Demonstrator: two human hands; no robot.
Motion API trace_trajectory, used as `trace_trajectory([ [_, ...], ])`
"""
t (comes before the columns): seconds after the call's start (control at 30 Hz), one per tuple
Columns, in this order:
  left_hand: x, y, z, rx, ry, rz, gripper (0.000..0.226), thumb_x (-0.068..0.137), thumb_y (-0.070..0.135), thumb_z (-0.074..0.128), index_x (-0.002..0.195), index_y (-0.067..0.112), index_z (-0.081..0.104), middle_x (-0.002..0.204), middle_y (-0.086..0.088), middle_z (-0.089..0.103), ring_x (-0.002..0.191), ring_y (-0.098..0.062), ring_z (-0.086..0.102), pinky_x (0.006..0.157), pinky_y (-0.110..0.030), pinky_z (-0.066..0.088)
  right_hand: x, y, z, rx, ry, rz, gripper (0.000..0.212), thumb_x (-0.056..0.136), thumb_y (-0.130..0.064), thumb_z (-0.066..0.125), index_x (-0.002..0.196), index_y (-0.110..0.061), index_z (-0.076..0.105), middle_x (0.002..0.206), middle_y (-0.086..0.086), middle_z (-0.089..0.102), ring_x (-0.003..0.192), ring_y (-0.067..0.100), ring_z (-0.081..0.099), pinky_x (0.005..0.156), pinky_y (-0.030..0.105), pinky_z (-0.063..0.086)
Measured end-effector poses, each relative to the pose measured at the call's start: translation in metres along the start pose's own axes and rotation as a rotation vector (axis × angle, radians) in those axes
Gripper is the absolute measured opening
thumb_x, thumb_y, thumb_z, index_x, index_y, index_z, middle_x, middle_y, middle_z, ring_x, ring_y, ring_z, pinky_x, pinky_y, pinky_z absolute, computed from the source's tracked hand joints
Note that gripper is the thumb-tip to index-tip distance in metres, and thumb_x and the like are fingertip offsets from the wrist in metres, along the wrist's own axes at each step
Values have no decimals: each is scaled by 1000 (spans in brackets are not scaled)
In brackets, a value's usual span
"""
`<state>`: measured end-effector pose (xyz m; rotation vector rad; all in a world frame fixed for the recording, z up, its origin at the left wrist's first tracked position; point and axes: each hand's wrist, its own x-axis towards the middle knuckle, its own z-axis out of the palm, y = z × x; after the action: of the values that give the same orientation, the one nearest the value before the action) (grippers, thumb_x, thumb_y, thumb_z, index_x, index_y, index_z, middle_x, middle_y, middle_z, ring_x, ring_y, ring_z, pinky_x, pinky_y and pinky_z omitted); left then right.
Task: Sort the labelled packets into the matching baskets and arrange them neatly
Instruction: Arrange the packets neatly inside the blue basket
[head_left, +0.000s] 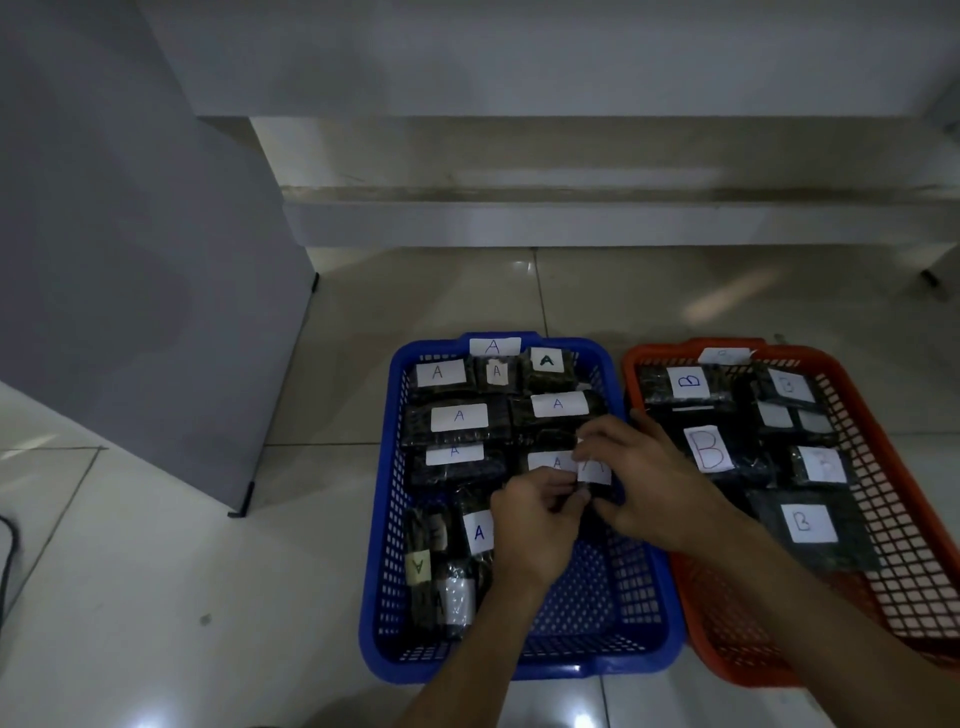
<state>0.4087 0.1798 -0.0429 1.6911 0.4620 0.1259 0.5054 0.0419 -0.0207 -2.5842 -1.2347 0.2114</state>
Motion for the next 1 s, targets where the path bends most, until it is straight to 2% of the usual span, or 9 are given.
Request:
trace_trajectory([
  [0.13,3,17,-13,347,143,317,19,86,6,69,98,20,74,93,10,72,86,-1,62,78,-17,53,0,4,0,38,19,8,49,74,-13,76,120,-21,64,137,-6,58,132,14,52,123,54,20],
  [0.23,29,30,-28,702,263,524,27,79,12,72,103,24,72,102,10,70,102,-14,53,84,-28,45,-2,1,1,16,27,-7,58,74,-10,74,129,-21,61,141,-6,57,132,12,52,121,59,22],
  [0.33,61,40,-40,907,134,495,36,82,22,69,118,26,68,117,10,66,117,-19,46,92,-37,38,-6,-1,7,-79,115,-10,61,69,-7,79,127,-20,65,139,-1,60,129,17,56,118,63,26],
  [0.4,75,43,-45,988,34,461,34,86,25,66,120,29,68,121,9,66,120,-21,44,97,-41,34,-9,-3,14,-114,202,23,63,65,-2,84,124,-16,68,133,3,64,124,21,61,115,62,27],
  [0.5,86,41,-50,1031,-45,394,36,88,28,65,125,30,65,126,7,65,123,-22,44,102,-42,32,-10,-9,21,-186,287,97,62,57,0,89,116,-10,71,122,7,69,117,25,66,110,62,29],
  [0.63,91,37,-56,1041,-130,372,45,86,24,66,130,32,60,133,7,61,124,-22,45,103,-43,33,-5,-18,21,-316,239,193,52,52,-12,91,101,-12,74,110,3,72,124,33,57,104,71,34],
  [0.73,88,37,-57,1035,-121,374,46,85,22,65,130,32,60,133,7,60,124,-22,44,101,-42,33,-3,-20,19,-337,218,229,50,51,-15,90,98,-13,73,110,2,72,125,33,54,104,69,31],
  [0.87,86,35,-54,984,-83,371,47,83,17,64,127,31,61,132,7,62,123,-22,45,99,-40,34,1,-18,14,-332,245,220,53,47,-21,91,97,-16,74,109,1,73,122,30,58,102,67,34],
  [1.0,85,32,-53,896,-47,378,46,79,15,67,122,30,65,124,6,66,119,-23,49,97,-39,37,1,-18,11,-272,235,241,65,45,-21,92,105,-15,69,107,3,70,118,28,59,101,66,37],
])
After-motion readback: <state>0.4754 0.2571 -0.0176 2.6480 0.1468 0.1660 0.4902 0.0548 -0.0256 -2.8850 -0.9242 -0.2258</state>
